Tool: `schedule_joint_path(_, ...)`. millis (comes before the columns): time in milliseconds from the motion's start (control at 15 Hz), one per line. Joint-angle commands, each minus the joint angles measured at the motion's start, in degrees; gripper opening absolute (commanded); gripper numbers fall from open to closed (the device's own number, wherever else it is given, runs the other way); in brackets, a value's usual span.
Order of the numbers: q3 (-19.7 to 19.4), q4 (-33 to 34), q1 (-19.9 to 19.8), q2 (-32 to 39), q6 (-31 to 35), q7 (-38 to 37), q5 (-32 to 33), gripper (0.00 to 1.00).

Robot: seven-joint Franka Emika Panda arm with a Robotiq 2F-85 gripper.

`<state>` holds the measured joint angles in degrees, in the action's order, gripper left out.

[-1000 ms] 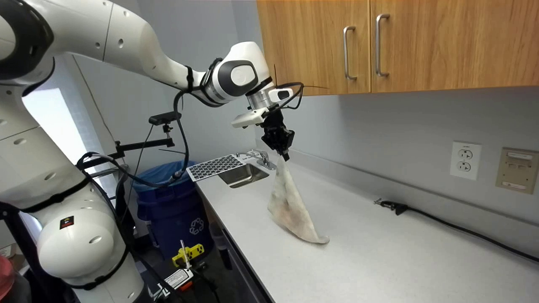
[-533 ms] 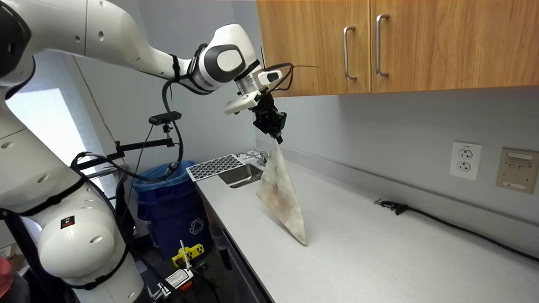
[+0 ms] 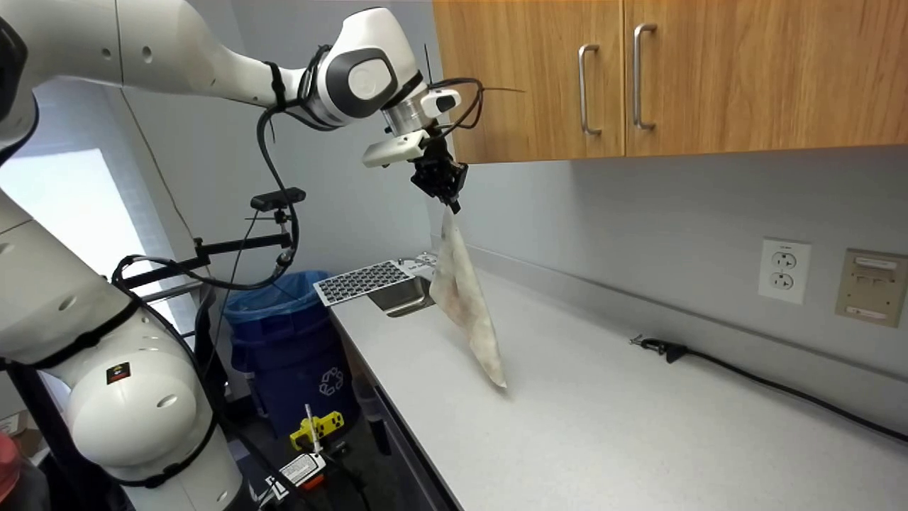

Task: Spread the towel out on the counter

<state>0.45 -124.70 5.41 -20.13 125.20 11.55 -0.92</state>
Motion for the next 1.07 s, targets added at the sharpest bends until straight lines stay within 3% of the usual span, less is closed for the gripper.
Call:
schedule_joint_path(0,-1.34,0.39,0.20,1.73,-1.72,1.22,-4.49,0.01)
schedule_joint_path(267,-1.79,-2.68,-3.14,6.34,2.64,-4.59,-2.15,0.01)
schedule_joint_path(533,-2.23,-6.18,-8.01,12.92,13.08,-14.65,4.49,0.01)
schedule_joint_path(733,-3.03,-7.77,-11.09,18.01,17.88,-24.75,13.50,0.01)
schedule_joint_path(1000,-5.52,-8.34,-12.24,21.74,21.62,-37.95,27.15,0.01)
